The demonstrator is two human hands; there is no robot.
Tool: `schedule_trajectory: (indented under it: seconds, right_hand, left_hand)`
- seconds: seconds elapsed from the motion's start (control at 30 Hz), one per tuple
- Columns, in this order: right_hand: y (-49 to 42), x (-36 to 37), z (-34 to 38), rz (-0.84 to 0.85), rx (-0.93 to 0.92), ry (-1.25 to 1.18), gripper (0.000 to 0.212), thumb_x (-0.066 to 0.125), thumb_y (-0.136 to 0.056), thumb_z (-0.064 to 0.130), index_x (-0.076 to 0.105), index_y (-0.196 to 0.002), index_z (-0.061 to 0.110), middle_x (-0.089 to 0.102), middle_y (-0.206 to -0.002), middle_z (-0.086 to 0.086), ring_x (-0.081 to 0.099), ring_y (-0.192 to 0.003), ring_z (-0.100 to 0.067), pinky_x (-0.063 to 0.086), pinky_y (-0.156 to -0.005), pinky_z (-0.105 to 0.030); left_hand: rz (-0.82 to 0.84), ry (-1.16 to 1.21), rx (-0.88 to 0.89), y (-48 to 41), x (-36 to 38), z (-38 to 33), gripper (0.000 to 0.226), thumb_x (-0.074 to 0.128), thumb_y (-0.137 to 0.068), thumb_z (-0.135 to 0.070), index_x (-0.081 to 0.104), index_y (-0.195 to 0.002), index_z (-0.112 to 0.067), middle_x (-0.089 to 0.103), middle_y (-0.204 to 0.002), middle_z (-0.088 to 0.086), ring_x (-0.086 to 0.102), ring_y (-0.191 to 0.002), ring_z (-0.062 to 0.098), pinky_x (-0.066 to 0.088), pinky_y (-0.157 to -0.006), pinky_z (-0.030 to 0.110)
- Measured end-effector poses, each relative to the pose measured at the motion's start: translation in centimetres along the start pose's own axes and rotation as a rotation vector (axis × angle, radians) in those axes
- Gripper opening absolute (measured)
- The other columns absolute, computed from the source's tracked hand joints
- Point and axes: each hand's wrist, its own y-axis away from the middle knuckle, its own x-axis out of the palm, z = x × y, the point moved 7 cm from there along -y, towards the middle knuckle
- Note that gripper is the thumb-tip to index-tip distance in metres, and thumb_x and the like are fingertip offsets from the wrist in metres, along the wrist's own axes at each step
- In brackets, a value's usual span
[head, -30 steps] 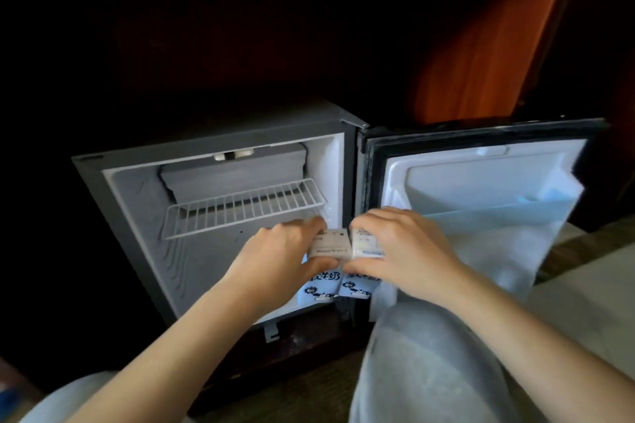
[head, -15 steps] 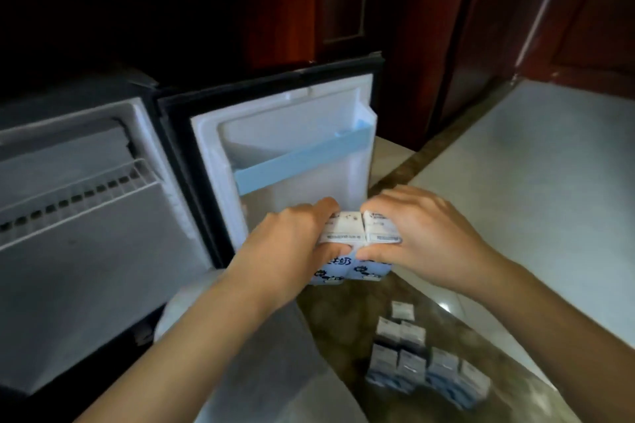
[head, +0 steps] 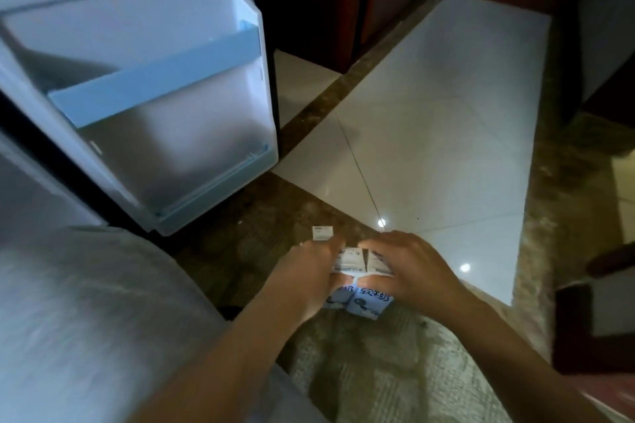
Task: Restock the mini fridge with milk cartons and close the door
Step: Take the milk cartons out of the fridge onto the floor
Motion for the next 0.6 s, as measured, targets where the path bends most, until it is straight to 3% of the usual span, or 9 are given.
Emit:
schedule_trajectory:
  seconds: [0.07,0.17,0.37,0.5,0.6]
  right_hand:
    - [1.1,1.9,-1.4,0.023,0.038,-0.009,0.04,0.063,-0.079,0.049,0.061,-0.111,0.025,0.066,-0.1,0.005,0.059,-0.085,-0.013,0.042,-0.07,-0.022]
    - [2.6,4.5,-3.0,0.08,0.097,-0.078,0.035,0.061,-0.083,0.051,0.061,-0.11,0.03,0.067,-0.101,0.009,0.059,-0.082,-0.006,0.044,-0.067,-0.02]
    - [4.3,10.0,-6.9,0.136,0.182,-0.018,0.043,0.06,-0.084,0.048,0.058,-0.123,0.031,0.063,-0.123,0.005,0.06,-0.109,-0.015,0.047,-0.087,-0.033]
    - [5.1,13.6,-8.7,0.137,0.189,0.023,0.042,0.059,-0.075,0.047,0.063,-0.109,0.024,0.072,-0.102,-0.002,0.07,-0.087,-0.02,0.057,-0.066,-0.035]
    - [5.3,15.9,-9.8,0.213,0.249,0.049,0.051,0.081,-0.062,0.04,0.064,-0.108,0.023,0.072,-0.098,-0.003,0.071,-0.081,-0.021,0.058,-0.058,-0.035]
  left_hand:
    - [0.059,-0.024,-0.018,-0.7,2.3,0.0,0.031,0.053,-0.093,-0.027,0.045,-0.123,-0.023,0.061,-0.116,0.004,0.062,-0.1,0.017,0.056,-0.081,0.031]
    - [0.159,-0.088,-0.059,-1.7,5.8,0.3,0.031,0.051,-0.093,-0.027,0.043,-0.124,-0.023,0.06,-0.113,0.005,0.06,-0.099,0.021,0.053,-0.079,0.033]
    - [0.312,-0.059,-0.152,-3.6,11.5,1.0,0.041,0.052,-0.093,-0.026,0.042,-0.132,-0.019,0.054,-0.126,0.008,0.054,-0.114,0.025,0.047,-0.095,0.038]
    - [0.345,0.006,-0.206,-4.5,14.1,2.1,0.039,0.053,-0.093,-0.022,0.044,-0.13,-0.015,0.05,-0.132,0.008,0.049,-0.122,0.025,0.041,-0.099,0.035]
    - [0.335,0.094,-0.259,-4.9,15.8,3.6,0.036,0.052,-0.093,-0.022,0.045,-0.128,-0.016,0.05,-0.131,0.007,0.049,-0.121,0.023,0.043,-0.102,0.038]
